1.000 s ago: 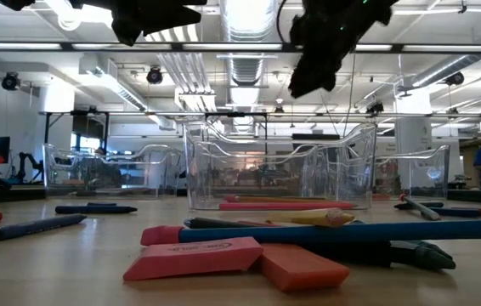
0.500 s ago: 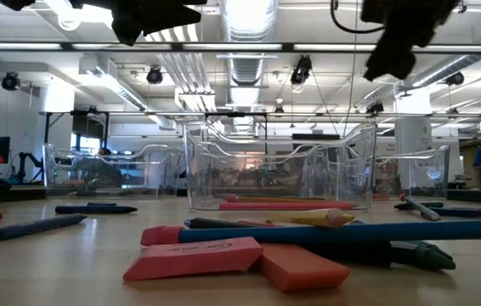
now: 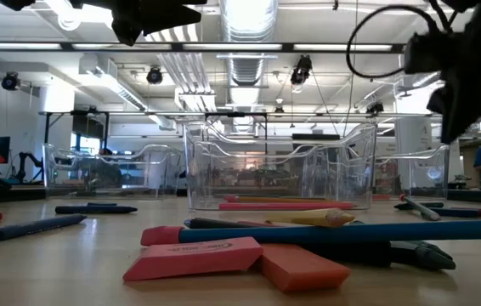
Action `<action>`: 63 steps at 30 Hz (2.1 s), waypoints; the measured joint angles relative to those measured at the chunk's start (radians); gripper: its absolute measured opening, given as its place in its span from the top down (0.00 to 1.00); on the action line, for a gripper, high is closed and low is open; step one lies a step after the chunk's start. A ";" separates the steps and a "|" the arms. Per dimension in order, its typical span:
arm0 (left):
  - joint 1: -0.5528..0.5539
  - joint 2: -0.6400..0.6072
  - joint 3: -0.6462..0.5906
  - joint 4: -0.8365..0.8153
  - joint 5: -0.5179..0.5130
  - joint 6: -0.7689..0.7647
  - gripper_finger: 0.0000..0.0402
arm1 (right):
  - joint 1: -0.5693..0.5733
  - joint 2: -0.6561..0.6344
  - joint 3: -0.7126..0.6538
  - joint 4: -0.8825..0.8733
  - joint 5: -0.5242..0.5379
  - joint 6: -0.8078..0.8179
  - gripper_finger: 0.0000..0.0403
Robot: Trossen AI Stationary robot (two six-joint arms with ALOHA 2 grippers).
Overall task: Sort crayons/erasers/pens/pencils in bins
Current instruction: Put the right red crayon into the top middle transparent bin
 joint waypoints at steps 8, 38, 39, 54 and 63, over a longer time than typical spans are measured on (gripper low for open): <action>0.000 0.000 0.000 0.000 0.000 0.000 0.52 | 0.070 0.109 -0.050 0.006 -0.006 0.076 0.66; 0.001 0.000 0.000 0.000 0.000 0.000 0.52 | 0.108 0.321 -0.128 0.173 -0.026 0.093 0.68; 0.001 0.000 0.000 0.000 0.000 0.000 0.52 | 0.108 0.318 -0.135 0.173 -0.026 0.093 0.69; 0.001 0.000 0.000 0.000 0.000 0.000 0.52 | 0.108 0.310 -0.208 0.150 -0.038 0.099 0.91; 0.001 0.000 0.000 0.000 0.000 0.000 0.52 | 0.108 0.179 -0.209 0.096 -0.037 0.132 0.94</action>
